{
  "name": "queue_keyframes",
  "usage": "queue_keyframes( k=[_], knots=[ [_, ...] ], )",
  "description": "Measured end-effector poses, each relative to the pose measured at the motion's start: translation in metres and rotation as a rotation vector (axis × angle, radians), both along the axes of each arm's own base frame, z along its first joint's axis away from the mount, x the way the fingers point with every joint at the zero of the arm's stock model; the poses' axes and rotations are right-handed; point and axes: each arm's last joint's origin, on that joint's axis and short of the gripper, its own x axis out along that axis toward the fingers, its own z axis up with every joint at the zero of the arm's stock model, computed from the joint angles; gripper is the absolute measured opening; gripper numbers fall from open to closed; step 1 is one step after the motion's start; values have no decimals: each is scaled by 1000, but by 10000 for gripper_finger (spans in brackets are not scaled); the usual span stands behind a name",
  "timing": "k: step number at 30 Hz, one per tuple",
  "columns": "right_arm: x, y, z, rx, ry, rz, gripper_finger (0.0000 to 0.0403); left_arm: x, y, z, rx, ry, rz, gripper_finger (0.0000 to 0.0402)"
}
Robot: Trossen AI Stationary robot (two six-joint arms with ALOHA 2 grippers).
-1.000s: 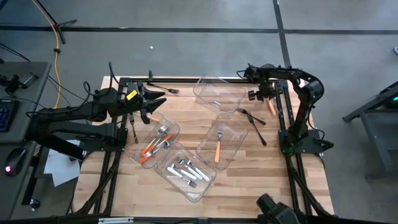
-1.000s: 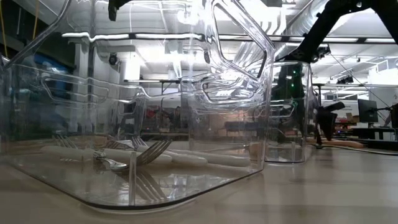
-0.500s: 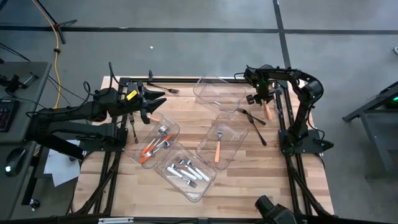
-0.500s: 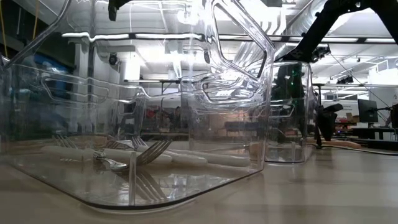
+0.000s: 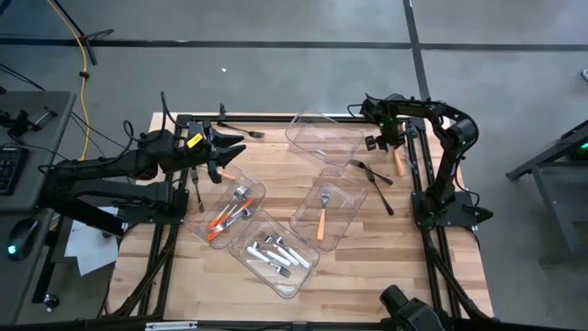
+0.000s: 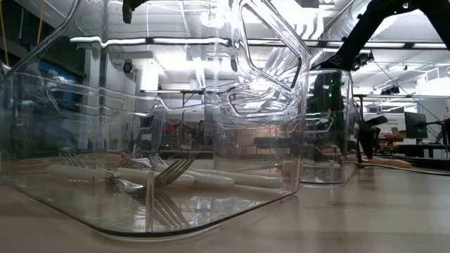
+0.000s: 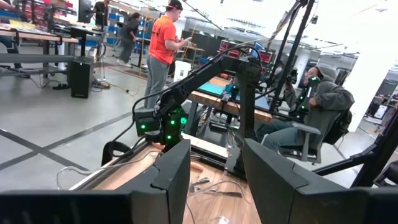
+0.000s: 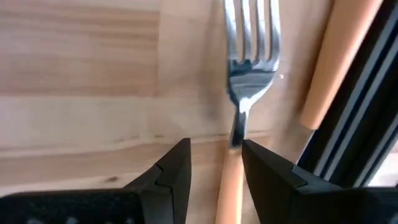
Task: Sort silverware by color (type)
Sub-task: Put the light orange fork into the middle right transparent bin
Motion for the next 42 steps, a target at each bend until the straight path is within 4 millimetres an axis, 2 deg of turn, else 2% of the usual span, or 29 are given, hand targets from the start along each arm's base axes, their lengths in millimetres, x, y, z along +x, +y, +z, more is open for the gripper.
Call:
queue_keyframes(
  k=[19, 42],
  knots=[
    [2, 0, -4, -25, 40, -26, 128, 0, 0, 0, -2, 0, 0, 136],
    [3, 11, -3, 177, -36, 148, 128, 0, 0, 0, -1, 0, 0, 136]
  ],
)
